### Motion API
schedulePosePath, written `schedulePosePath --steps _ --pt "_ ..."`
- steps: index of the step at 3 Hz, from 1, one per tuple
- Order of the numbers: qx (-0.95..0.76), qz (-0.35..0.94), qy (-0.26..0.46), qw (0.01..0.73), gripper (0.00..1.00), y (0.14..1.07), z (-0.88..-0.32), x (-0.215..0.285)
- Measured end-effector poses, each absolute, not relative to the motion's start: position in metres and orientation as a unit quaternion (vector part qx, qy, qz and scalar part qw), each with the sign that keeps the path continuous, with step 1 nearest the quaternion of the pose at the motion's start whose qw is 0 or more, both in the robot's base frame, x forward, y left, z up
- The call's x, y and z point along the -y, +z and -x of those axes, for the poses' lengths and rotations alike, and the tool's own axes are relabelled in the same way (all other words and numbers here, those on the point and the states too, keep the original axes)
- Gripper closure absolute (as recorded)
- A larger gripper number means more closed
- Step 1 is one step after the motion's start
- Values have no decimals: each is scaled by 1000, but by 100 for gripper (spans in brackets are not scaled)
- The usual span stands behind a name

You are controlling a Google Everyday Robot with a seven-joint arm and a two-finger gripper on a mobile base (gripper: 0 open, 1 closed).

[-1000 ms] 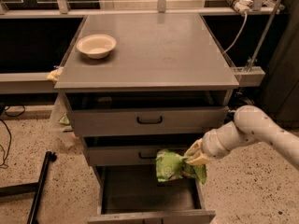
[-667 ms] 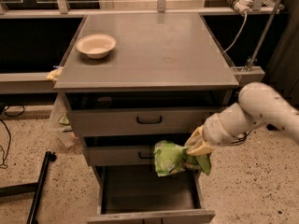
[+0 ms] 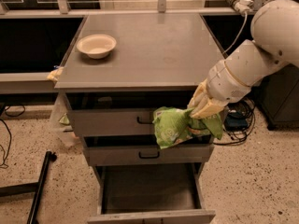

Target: Pick green rice chip bag from bottom drawer and place on counter

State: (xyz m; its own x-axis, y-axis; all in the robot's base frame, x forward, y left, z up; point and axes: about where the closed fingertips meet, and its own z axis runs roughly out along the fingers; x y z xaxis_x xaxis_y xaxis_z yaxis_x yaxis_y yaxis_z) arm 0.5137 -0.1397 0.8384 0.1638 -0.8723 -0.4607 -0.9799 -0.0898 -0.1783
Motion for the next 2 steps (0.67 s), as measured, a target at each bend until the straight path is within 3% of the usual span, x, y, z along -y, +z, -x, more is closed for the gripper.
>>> schedulePosePath --steps 2 --pt "-638 725 96 243 100 865 -537 138"
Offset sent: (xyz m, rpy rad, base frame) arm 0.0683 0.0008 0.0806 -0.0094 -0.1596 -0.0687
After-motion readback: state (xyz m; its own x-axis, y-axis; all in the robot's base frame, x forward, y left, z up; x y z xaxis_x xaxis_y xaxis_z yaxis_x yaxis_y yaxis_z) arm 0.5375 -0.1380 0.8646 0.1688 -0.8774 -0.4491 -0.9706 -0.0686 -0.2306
